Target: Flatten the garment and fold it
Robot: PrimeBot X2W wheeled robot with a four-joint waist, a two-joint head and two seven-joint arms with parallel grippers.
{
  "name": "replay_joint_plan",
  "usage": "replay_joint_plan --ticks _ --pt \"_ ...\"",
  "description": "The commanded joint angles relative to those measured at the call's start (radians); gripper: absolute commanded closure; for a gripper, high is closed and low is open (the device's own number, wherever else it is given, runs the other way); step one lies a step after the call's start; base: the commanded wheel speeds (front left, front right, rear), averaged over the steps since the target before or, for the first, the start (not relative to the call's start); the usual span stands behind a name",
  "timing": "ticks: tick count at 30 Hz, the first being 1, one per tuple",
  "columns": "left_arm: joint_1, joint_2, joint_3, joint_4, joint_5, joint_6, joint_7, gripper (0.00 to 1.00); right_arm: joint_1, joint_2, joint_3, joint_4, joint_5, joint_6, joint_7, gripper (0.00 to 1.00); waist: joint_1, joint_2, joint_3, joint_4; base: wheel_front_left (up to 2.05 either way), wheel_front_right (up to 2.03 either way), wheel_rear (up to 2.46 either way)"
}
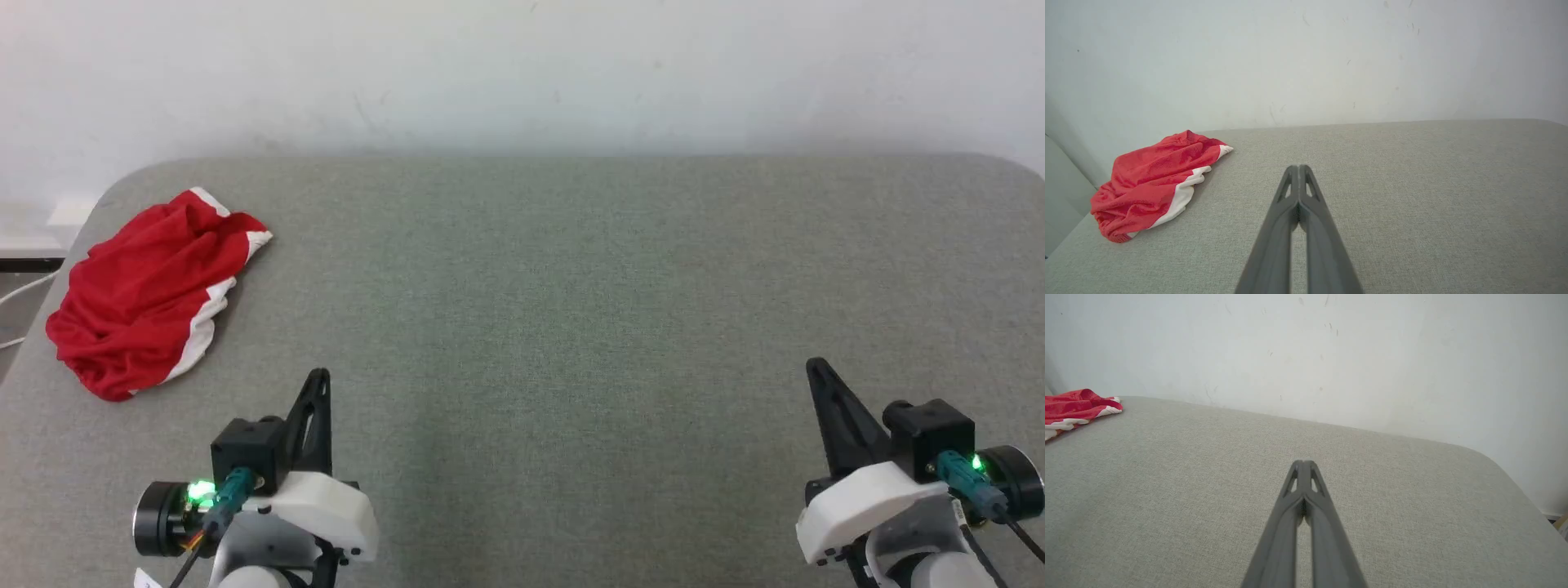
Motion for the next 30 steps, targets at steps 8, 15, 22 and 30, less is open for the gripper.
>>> replay_joint_plan --ticks 8,15,22,30 --pt "0.006 -0.002 0.004 -0.005 0.007 0.006 0.000 1.00 -0.015 0.004 0.000 0.001 -0.008 -0.002 0.000 1.00 0.0000 -0.0001 0.000 0.000 0.00 0.00 0.00" --pt "0.006 -0.002 0.004 -0.005 0.007 0.006 0.000 1.00 -0.015 0.004 0.000 0.001 -0.008 -0.002 0.000 1.00 0.0000 -0.0001 0.000 0.000 0.00 0.00 0.00" --pt "0.006 -0.002 0.004 -0.005 0.007 0.006 0.000 1.00 -0.015 0.004 0.000 0.001 -0.008 -0.002 0.000 1.00 0.0000 -0.0001 0.000 0.000 0.00 0.00 0.00" --pt "-0.002 0.000 -0.007 0.005 -0.005 0.003 -0.005 0.00 0.000 0.000 -0.001 0.002 0.005 0.000 -0.005 0.00 0.0000 -0.0001 0.000 0.000 0.00 0.00 0.00"
